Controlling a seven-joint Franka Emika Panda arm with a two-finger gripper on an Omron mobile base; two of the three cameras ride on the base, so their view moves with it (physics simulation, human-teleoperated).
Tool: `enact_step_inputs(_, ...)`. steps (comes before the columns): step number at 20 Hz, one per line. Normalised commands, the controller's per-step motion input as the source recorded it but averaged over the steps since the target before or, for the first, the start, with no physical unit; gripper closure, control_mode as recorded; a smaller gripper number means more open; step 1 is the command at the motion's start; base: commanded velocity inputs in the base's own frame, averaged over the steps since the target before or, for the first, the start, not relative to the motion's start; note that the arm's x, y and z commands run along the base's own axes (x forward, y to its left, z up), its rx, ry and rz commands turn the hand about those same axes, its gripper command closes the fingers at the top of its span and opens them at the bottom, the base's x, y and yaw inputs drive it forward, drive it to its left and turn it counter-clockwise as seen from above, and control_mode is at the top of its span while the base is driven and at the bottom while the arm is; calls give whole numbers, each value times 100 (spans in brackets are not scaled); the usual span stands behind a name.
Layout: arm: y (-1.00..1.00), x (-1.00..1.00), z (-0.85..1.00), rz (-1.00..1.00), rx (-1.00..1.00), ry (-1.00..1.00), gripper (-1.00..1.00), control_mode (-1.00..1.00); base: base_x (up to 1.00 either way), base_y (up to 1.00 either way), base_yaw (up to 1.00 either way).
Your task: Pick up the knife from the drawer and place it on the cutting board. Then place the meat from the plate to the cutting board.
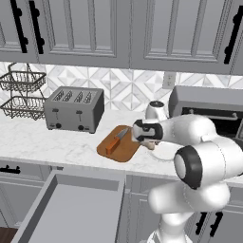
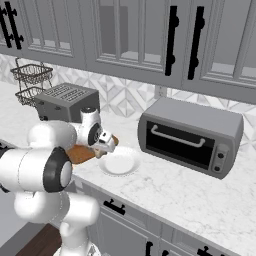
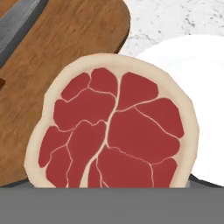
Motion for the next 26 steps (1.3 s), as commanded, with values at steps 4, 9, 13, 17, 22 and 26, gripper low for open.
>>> enact_step_inputs(4,80,89,0,0,0,19,100,-100,0,0,0)
enact_step_inputs(9,16,87,-8,0,0,21,100,-100,0,0,0)
enact_step_inputs(13,0,37,-23,0,0,8,100,-100,0,0,0)
enact_step_inputs(17,7,18,-30,0,0,4,100,-100,0,0,0)
enact_step_inputs(22,12,1,-45,0,-3,1,-100,-100,0,0,0)
enact_step_inputs(26,0,-2,-12,0,0,0,-100,-100,0,0,0)
